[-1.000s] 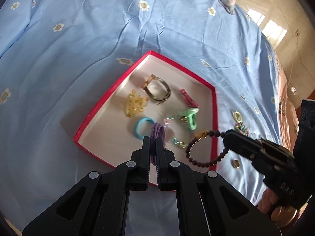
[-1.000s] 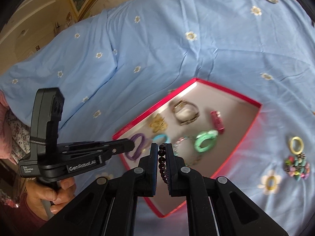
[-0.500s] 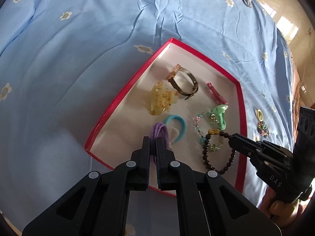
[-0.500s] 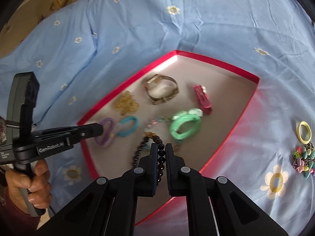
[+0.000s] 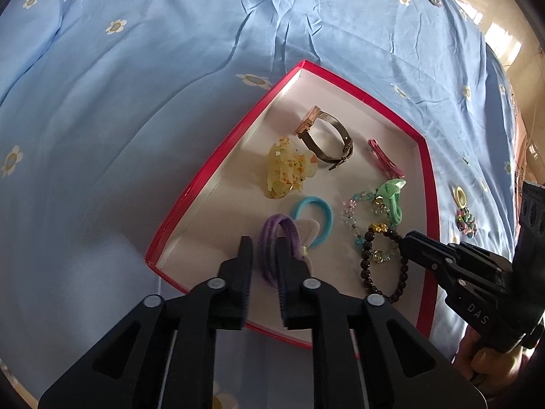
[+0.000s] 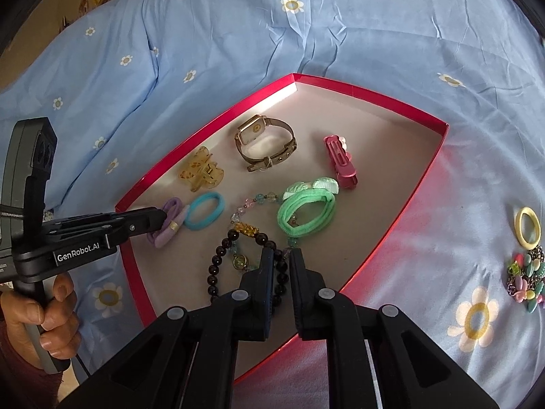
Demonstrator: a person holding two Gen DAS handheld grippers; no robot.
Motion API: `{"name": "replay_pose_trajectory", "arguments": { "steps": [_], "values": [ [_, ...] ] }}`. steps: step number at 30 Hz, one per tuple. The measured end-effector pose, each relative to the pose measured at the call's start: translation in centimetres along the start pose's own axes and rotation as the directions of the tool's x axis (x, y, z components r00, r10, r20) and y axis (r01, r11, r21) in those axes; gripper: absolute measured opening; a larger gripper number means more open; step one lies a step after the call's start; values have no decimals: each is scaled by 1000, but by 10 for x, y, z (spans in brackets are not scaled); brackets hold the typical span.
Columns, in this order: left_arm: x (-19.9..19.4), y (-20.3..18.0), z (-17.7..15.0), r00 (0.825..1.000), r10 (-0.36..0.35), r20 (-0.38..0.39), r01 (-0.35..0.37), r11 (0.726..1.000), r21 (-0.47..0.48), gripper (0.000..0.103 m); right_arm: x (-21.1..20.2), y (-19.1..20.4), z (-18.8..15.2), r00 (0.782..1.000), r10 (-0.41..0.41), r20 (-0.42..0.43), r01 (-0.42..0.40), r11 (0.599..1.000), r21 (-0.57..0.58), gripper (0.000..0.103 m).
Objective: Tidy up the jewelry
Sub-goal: 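Carry the hair tie and bracelet into the red box and open both grippers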
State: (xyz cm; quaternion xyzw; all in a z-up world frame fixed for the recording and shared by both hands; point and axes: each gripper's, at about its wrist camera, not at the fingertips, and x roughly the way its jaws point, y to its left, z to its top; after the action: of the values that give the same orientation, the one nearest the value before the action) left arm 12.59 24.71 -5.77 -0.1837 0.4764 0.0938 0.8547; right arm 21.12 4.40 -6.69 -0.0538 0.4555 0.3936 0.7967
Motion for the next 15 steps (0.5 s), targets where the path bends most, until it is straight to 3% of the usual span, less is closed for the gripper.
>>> {"name": "replay_pose_trajectory", "arguments": {
  "steps": [8,15],
  "values": [
    [-15,-8,-1,999,14,40,-15,1000,18,36,-12,-2,1,999,18,35,-19,999,28,14],
    [-30,-15,-6,998,9,61,-10,1000,19,43,-42,-8,-3,994,29,101,-35,998,52,33]
  ]
}}
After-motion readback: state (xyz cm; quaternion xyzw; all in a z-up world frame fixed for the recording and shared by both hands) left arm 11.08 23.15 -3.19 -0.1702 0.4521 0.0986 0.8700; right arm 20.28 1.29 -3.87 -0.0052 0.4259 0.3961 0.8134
